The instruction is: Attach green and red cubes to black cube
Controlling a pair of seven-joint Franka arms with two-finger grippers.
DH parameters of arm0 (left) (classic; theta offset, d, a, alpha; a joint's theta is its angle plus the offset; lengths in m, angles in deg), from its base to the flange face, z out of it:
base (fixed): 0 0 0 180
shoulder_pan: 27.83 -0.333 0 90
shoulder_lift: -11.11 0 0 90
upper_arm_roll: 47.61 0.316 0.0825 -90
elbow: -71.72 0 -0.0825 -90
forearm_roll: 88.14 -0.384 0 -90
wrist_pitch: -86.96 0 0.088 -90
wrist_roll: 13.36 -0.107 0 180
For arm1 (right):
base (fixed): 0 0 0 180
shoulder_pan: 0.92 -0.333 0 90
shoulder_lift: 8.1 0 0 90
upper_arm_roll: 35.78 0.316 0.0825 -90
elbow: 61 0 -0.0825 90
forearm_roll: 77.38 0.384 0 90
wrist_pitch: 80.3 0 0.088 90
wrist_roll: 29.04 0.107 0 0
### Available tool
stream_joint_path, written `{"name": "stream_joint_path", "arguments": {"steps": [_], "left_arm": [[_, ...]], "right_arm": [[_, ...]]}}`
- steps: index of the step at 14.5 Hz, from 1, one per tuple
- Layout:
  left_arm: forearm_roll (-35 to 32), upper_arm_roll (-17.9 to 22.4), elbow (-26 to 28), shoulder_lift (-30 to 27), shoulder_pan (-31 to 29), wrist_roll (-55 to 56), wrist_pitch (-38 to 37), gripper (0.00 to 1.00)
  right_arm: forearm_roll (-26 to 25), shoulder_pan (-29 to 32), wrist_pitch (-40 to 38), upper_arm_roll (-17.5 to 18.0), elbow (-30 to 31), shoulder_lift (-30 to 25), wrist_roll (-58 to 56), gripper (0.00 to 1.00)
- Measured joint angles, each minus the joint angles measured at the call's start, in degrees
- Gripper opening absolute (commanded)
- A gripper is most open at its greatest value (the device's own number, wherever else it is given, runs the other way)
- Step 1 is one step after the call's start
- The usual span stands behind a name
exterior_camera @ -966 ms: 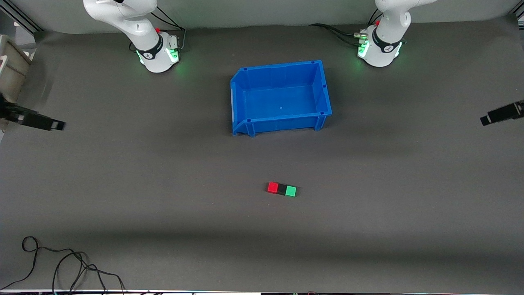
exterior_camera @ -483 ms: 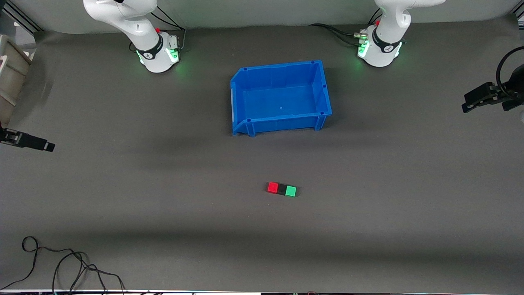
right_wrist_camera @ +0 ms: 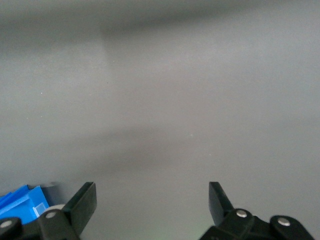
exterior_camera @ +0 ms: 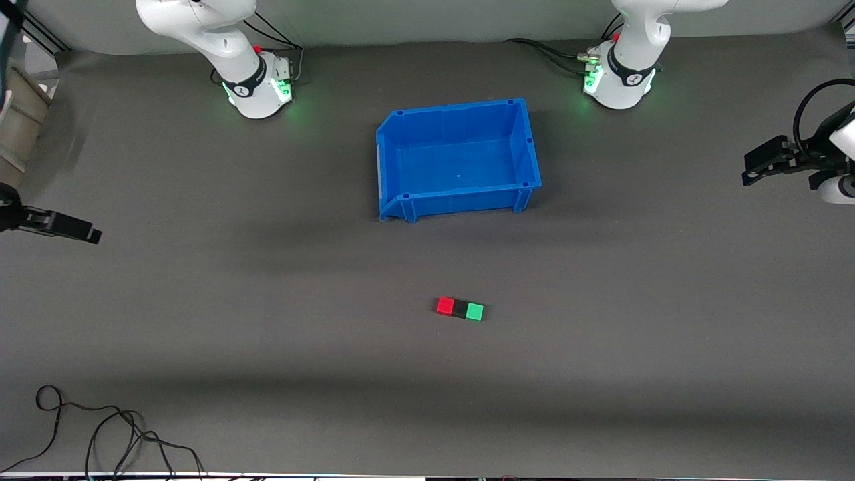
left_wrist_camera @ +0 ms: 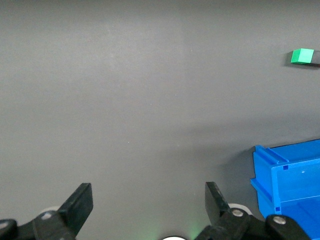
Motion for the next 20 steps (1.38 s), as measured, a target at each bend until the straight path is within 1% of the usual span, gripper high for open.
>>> {"name": "stream_joint_path", "arguments": {"steps": [4, 5, 6, 9, 12, 13, 14, 16, 18, 20], "left_arm": [[-0.14, 0.36, 0.03, -0.01, -0.01, -0.29, 0.0, 1.0], [-0.17, 0.45, 0.03, -0.01, -0.01, -0.31, 0.0, 1.0], [-0.19, 0.47, 0.03, -0.01, -0.01, -0.35, -0.01, 1.0], [-0.3, 0.48, 0.08, 0.01, -0.01, -0.42, -0.14, 1.0], [-0.4, 0.56, 0.13, 0.05, -0.02, -0.44, -0.14, 1.0], [-0.42, 0.6, 0.13, 0.05, -0.02, -0.45, -0.14, 1.0], [-0.43, 0.64, 0.13, 0.06, -0.02, -0.45, -0.14, 1.0], [-0.44, 0.66, 0.14, 0.12, -0.03, -0.46, -0.14, 1.0], [-0.44, 0.66, 0.14, 0.15, -0.02, -0.47, -0.14, 1.0], [-0.44, 0.66, 0.14, 0.15, -0.03, -0.47, -0.12, 1.0]], "right_arm": [[-0.27, -0.06, 1.62, -0.08, 1.14, -0.37, 0.0, 0.99], [-0.27, 0.69, 2.47, 0.18, 2.01, -0.87, 0.0, 0.99], [-0.27, 2.44, 3.4, 1.6, 3.15, -1.66, 0.0, 0.99], [-0.27, 9.86, 5.06, 9.6, 6.58, -5.02, 2.01, 0.99], [-0.71, 14.96, 5.26, 18.5, 7.81, -7.16, 9.16, 0.99], [-1.28, 15.84, 5.38, 20.18, 8.18, -7.48, 10.03, 0.99], [-1.56, 16.18, 5.62, 20.85, 8.68, -7.69, 10.28, 0.99], [-1.67, 16.19, 7.36, 21.06, 10.82, -8.36, 10.29, 0.99], [-1.68, 15.91, 11.29, 21.27, 14.99, -9.97, 10.29, 0.99], [-1.87, 14.65, 13.43, 20.38, 17.99, -11.31, 9.99, 0.99]]}}
